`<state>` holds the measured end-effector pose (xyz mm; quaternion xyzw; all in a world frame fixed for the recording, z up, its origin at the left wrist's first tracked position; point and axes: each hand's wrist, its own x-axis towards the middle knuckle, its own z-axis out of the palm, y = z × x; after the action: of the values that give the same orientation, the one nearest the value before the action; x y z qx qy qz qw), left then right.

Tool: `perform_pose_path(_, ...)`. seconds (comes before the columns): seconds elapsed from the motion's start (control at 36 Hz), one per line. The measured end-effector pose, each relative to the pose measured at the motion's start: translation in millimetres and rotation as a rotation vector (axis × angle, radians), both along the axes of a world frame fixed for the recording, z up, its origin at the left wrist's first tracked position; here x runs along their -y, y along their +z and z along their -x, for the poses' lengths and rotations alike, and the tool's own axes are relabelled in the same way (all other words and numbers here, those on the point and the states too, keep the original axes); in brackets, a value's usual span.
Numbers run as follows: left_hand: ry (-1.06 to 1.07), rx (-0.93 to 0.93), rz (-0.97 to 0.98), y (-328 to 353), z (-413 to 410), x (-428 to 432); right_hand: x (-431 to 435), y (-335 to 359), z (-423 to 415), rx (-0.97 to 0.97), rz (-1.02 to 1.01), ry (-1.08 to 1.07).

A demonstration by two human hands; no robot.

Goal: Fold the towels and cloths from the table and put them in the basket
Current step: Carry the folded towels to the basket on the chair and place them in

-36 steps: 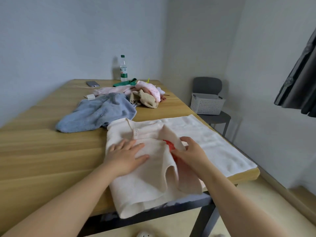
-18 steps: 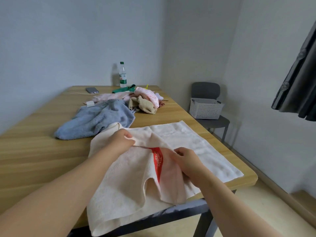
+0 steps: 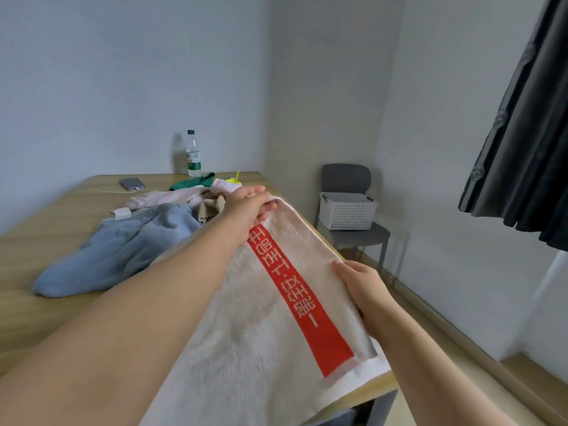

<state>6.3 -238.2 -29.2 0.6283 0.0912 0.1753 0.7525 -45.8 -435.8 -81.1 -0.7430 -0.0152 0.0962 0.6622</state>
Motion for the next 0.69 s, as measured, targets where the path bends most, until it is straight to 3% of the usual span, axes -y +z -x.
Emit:
perform_pose_path(0.11,-0.298,-0.119,-0.257,-21.8,-16.6,22.9,19.1,-17.5,-23.9,0.100,0.317,-0.185)
perform_pose_path(0.22,-0.389,-0.274,-0.653,-60.8,-11.4,37.9,36.0,-42.9,-30.7,0.121,0.637,-0.124)
perform_pose_path(0.31,-0.380,-0.350,-1.042,-86.5,1.6,39.9,36.6,-50.8,-29.8,0.115,0.743,-0.111)
perform_pose_path(0.42,-0.191,-0.463,-1.533,-112.4,27.5,31.1,27.4,-54.3,-23.2,0.168,0.867,-0.144)
perform_pose_path(0.53,-0.208,-0.589,-1.579,-127.0,49.3,16.9,21.9,-58.9,-9.0,0.246,0.972,-0.122)
perform_pose_path(0.69,-0.180,-0.556,-1.584,-129.8,64.2,2.8,28.4,-57.4,-1.6,0.187,0.928,-0.115)
